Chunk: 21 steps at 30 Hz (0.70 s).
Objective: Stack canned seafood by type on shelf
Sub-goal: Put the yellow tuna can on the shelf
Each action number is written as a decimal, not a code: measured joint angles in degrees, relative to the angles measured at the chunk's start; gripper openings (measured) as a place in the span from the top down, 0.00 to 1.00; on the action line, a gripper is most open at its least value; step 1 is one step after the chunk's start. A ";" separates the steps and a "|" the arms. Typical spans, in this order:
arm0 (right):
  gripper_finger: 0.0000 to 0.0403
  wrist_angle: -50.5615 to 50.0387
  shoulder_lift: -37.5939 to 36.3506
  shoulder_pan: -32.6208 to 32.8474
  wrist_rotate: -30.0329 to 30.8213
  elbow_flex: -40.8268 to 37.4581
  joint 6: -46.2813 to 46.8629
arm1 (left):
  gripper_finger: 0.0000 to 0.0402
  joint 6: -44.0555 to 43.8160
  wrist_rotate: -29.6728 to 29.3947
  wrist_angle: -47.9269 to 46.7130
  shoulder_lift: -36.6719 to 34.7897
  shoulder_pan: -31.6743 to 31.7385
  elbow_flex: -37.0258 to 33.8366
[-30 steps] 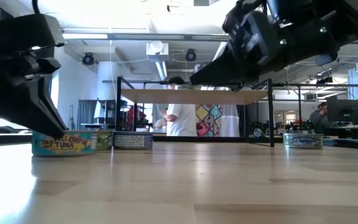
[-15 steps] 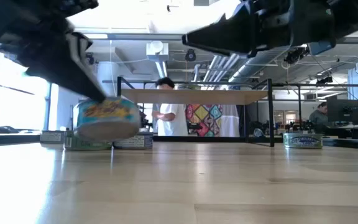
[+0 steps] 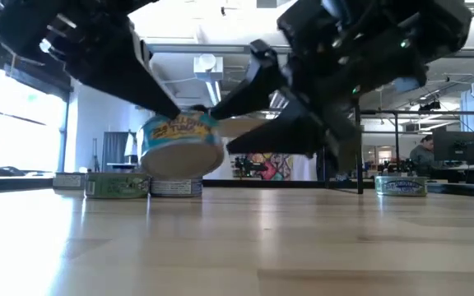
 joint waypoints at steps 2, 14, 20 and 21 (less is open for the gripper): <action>0.37 0.04 1.43 -0.02 0.31 1.19 0.11 | 1.00 1.36 0.11 1.64 -0.03 0.00 0.01; 0.70 -10.35 2.44 2.32 5.97 7.65 16.65 | 0.95 7.40 -0.83 1.53 -1.24 -0.07 0.06; 0.70 -18.78 2.45 1.03 8.27 10.82 27.23 | 0.77 14.92 -0.57 1.86 -4.73 -0.17 0.17; 0.70 -18.70 2.45 0.78 8.19 11.28 28.33 | 0.73 16.33 -0.58 1.92 -4.73 -0.13 0.17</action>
